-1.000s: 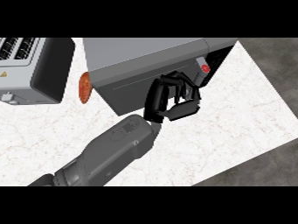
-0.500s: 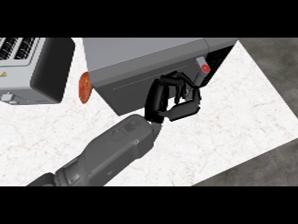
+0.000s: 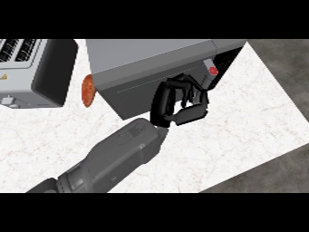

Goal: Pick up the milk, place it into the microwave and close the microwave

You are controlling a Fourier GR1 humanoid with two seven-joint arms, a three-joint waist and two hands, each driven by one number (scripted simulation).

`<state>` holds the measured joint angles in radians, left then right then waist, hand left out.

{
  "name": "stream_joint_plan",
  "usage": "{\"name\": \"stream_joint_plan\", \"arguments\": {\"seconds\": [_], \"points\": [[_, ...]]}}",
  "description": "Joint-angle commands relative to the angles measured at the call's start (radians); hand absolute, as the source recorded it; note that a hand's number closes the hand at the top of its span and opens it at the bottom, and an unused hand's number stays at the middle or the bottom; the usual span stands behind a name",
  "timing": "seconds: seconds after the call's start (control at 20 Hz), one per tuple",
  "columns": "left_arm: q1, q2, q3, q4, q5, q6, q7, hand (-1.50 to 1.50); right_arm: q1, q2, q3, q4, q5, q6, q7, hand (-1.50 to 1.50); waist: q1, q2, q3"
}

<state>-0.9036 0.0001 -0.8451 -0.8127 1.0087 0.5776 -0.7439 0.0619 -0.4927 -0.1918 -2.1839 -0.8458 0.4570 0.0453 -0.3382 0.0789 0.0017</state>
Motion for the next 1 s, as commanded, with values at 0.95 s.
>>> {"name": "stream_joint_plan", "arguments": {"seconds": [0.95], "points": [[-0.065, 0.0, -0.068, 0.226, 0.058, 0.075, 0.109, 1.5, -0.023, -0.067, -0.026, -0.024, -0.144, 0.043, 0.03, -1.5, 0.045, 0.003, 0.0]]}}
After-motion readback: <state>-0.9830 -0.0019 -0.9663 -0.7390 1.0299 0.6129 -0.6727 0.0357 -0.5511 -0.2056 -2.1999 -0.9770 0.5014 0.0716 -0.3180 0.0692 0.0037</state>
